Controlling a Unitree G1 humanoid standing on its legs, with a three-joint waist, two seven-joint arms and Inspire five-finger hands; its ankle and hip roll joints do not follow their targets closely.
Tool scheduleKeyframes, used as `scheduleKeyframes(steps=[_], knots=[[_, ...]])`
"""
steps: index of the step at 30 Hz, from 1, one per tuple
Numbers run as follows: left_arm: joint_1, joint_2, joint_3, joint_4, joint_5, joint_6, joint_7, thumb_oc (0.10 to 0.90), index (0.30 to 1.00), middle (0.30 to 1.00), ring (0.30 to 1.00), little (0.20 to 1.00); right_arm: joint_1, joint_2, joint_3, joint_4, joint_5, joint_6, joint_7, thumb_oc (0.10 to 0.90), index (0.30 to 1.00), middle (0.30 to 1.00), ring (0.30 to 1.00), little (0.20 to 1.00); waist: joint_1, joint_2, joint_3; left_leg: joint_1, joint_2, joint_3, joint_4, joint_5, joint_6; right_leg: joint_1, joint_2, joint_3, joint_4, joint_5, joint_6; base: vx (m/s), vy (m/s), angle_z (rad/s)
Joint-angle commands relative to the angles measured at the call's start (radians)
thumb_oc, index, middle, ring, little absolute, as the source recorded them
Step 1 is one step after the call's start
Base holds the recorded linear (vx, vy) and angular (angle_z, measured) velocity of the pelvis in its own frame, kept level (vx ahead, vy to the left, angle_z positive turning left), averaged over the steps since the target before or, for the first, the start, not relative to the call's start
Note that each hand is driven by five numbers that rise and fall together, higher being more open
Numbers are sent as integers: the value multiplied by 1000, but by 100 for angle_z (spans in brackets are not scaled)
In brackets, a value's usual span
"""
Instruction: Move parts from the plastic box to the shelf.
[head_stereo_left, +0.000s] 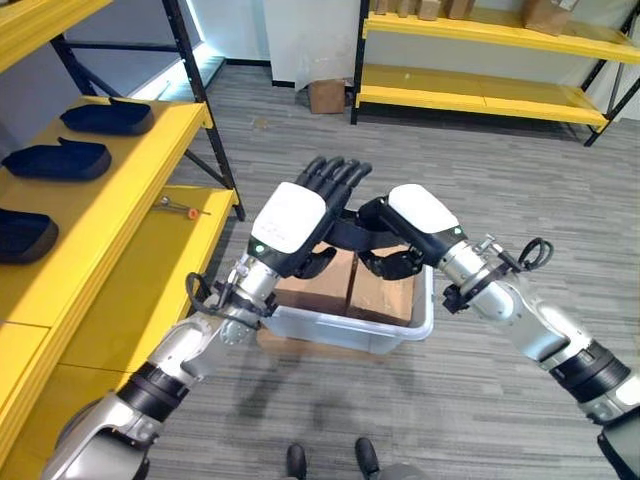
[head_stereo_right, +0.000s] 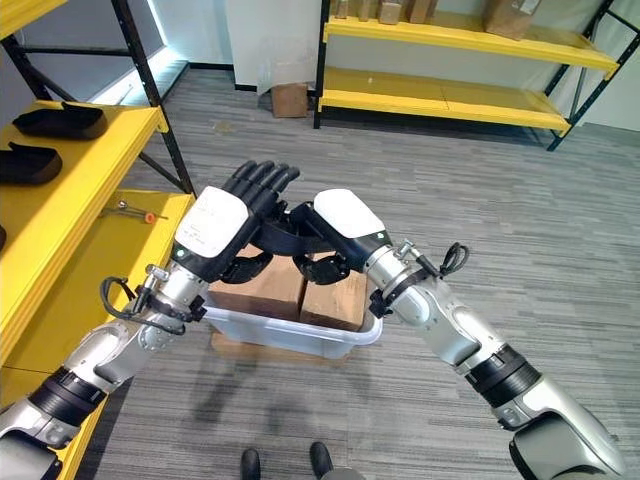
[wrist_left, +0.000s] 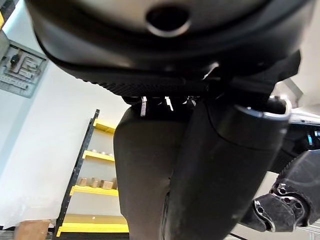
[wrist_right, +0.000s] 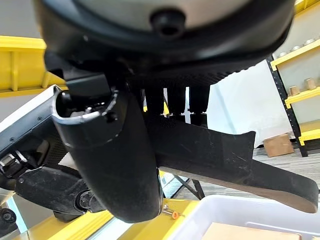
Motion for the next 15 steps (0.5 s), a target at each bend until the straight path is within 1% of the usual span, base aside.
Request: scheduleKeyframes(steps=[1, 5, 6, 7, 8, 9, 15], knots=[[-92, -39, -52, 35, 25, -30, 41, 900, 1000, 1000, 1000, 1000, -60, 67, -88, -18, 49, -54, -74, 400, 300, 300, 300, 300, 16, -17, -201, 27, 83, 8, 7, -55, -39, -40, -72, -19, 56, -30, 96, 0, 0, 0], [-87, -32, -62, 36, 28, -39, 32, 900, 1000, 1000, 1000, 1000, -58, 70, -91, -16, 47, -54, -75, 400, 300, 300, 300, 300, 15, -15, -199, 28, 83, 6, 7, -55, -38, -40, -74, -18, 56, -30, 96, 0, 0, 0], [-87, -32, -62, 37, 28, -39, 32, 798, 857, 857, 857, 857, -57, 70, -92, -17, 47, -54, -75, 400, 300, 300, 300, 300, 15, -15, -199, 28, 83, 6, 7, -55, -38, -40, -74, -18, 56, -30, 96, 0, 0, 0], [-85, -32, -66, 42, 28, -39, 29, 620, 607, 607, 607, 607, -56, 71, -94, -15, 44, -54, -77, 400, 300, 300, 300, 300, 14, -14, -200, 29, 82, 6, 6, -55, -38, -40, -74, -18, 56, -31, 96, 0, 0, 0], [-85, -32, -67, 42, 28, -39, 29, 537, 492, 492, 492, 492, -55, 71, -94, -15, 44, -54, -77, 400, 300, 300, 300, 300, 14, -14, -200, 29, 82, 6, 6, -55, -38, -40, -74, -18, 56, -31, 96, 0, 0, 0], [-84, -33, -69, 45, 30, -38, 26, 400, 300, 300, 300, 300, -52, 72, -96, -14, 44, -54, -78, 400, 300, 300, 300, 300, 14, -14, -200, 28, 82, 6, 5, -55, -38, -40, -75, -19, 55, -31, 96, 0, 0, 0], [-69, -34, -60, 57, 26, -33, 24, 400, 300, 300, 300, 300, -40, 74, -105, -17, 40, -51, -75, 400, 300, 300, 300, 300, 16, -14, -201, 32, 82, 7, 3, -59, -37, -35, -75, -20, 52, -35, 96, 0, 0, 0]])
